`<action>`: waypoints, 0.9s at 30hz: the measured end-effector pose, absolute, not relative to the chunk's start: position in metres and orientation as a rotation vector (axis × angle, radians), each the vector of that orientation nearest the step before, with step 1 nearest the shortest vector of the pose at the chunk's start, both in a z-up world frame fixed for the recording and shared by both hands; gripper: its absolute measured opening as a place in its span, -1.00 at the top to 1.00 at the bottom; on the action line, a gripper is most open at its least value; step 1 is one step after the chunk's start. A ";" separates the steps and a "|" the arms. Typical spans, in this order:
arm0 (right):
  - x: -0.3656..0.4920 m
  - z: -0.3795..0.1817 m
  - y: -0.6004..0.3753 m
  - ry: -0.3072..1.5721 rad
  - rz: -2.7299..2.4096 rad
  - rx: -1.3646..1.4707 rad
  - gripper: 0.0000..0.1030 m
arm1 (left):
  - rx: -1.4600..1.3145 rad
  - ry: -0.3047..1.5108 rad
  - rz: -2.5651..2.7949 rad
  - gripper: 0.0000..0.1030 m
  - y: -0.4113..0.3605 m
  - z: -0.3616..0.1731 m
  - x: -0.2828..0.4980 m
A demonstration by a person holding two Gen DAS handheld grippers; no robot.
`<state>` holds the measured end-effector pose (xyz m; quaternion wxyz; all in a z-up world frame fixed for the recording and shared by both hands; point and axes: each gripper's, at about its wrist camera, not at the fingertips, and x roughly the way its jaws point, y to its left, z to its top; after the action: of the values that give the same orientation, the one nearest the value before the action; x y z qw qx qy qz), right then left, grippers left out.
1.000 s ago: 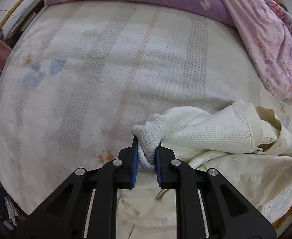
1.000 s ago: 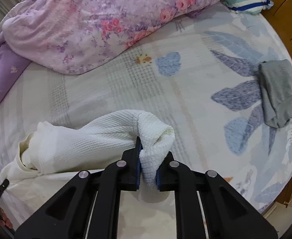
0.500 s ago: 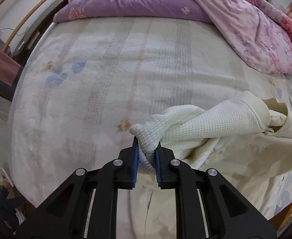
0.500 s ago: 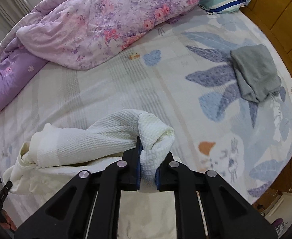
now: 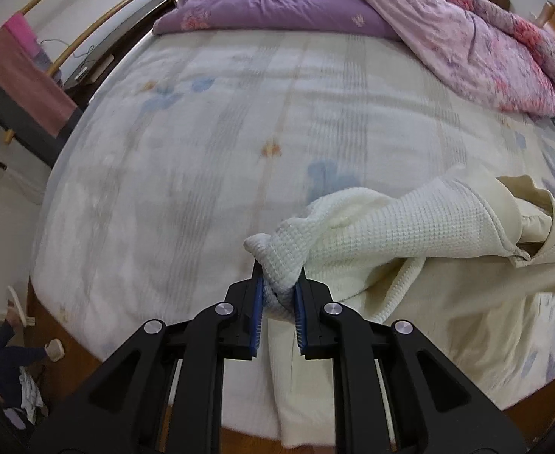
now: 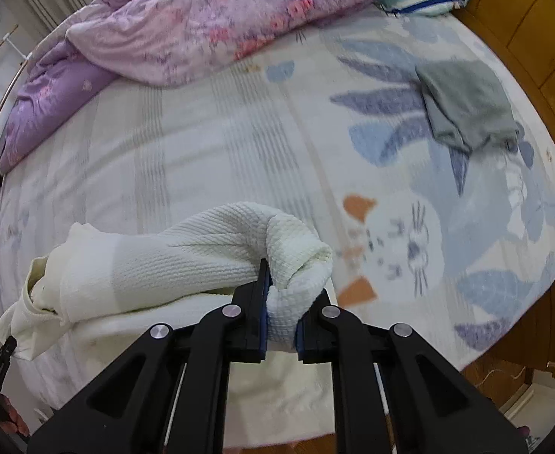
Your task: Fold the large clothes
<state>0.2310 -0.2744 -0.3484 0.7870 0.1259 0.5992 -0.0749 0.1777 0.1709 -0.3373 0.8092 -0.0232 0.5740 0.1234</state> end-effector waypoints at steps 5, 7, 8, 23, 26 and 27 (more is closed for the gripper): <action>0.180 -0.399 -0.270 1.372 -0.176 0.211 0.81 | -0.070 1.326 0.277 0.73 0.163 -0.391 0.121; 0.160 -0.433 -0.271 1.435 -0.199 0.221 0.80 | -0.088 1.366 0.280 0.73 0.162 -0.415 0.107; 0.155 -0.446 -0.272 1.456 -0.205 0.223 0.80 | -0.086 1.396 0.285 0.73 0.162 -0.432 0.099; 0.111 -0.430 -0.288 1.533 -0.292 0.415 -0.75 | -0.004 1.464 0.153 -0.16 0.157 -0.405 0.073; 0.124 -0.414 -0.272 1.538 -0.189 0.390 -0.78 | -0.056 1.440 0.081 -0.55 0.151 -0.387 0.088; 0.132 -0.412 -0.260 1.540 -0.144 0.383 -0.78 | -0.077 1.432 0.064 -0.55 0.149 -0.384 0.095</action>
<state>0.1318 -0.2603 -0.4117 0.6990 0.1717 0.6912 -0.0646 0.0953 0.1493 -0.3840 0.7533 -0.0355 0.6561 0.0292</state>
